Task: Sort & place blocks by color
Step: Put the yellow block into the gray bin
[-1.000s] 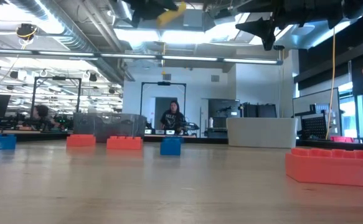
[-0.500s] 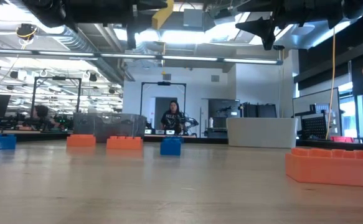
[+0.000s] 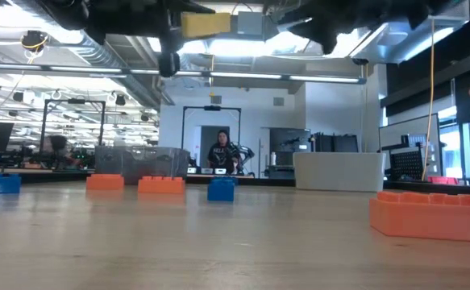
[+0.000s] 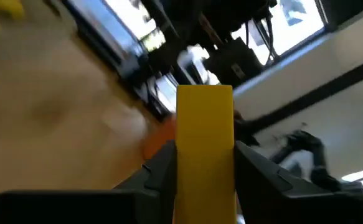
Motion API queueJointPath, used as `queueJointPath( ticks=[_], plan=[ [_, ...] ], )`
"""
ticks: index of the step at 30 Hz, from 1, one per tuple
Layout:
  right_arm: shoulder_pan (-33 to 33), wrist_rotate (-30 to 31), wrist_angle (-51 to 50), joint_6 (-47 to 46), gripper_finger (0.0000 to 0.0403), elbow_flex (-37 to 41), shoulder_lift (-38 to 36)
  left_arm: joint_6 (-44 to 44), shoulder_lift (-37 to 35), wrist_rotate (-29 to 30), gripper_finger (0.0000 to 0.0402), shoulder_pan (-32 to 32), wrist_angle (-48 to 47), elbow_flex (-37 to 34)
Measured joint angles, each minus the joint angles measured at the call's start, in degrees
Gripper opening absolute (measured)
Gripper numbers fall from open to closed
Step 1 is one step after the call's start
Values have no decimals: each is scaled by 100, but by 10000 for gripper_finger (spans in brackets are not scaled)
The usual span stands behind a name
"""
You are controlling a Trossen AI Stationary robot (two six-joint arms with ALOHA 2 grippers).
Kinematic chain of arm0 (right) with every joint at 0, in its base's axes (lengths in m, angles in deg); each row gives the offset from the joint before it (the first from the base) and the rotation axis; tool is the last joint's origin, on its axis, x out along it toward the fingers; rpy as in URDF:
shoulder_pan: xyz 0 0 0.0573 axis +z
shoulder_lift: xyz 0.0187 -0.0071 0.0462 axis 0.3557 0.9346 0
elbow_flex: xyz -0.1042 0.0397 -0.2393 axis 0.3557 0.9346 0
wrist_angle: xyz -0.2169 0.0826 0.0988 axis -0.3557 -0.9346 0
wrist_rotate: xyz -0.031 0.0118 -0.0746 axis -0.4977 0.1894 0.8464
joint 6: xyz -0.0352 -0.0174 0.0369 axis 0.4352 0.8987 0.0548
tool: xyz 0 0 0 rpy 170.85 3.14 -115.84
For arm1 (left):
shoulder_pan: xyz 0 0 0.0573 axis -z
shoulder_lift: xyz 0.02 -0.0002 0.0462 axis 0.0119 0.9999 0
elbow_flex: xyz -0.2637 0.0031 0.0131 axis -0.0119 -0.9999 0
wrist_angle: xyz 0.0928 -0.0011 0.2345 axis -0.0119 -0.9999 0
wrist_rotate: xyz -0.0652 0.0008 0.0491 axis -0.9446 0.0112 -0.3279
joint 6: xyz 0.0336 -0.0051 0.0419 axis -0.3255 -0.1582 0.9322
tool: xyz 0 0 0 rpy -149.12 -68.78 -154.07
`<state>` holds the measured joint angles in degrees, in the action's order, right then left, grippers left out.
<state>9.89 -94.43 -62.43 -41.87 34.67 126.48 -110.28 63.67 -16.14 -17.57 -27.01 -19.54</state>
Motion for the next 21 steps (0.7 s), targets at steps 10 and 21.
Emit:
queueJointPath(
  ticks=[10,21],
  plan=[
    [536,-165,-253,1049,207,-1261,1573,-1157,133,-1027,115,202,33,14],
    [644,-586,-269,1468,207,-2154,2554,-1159,488,-1070,115,558,80,14]
  ],
)
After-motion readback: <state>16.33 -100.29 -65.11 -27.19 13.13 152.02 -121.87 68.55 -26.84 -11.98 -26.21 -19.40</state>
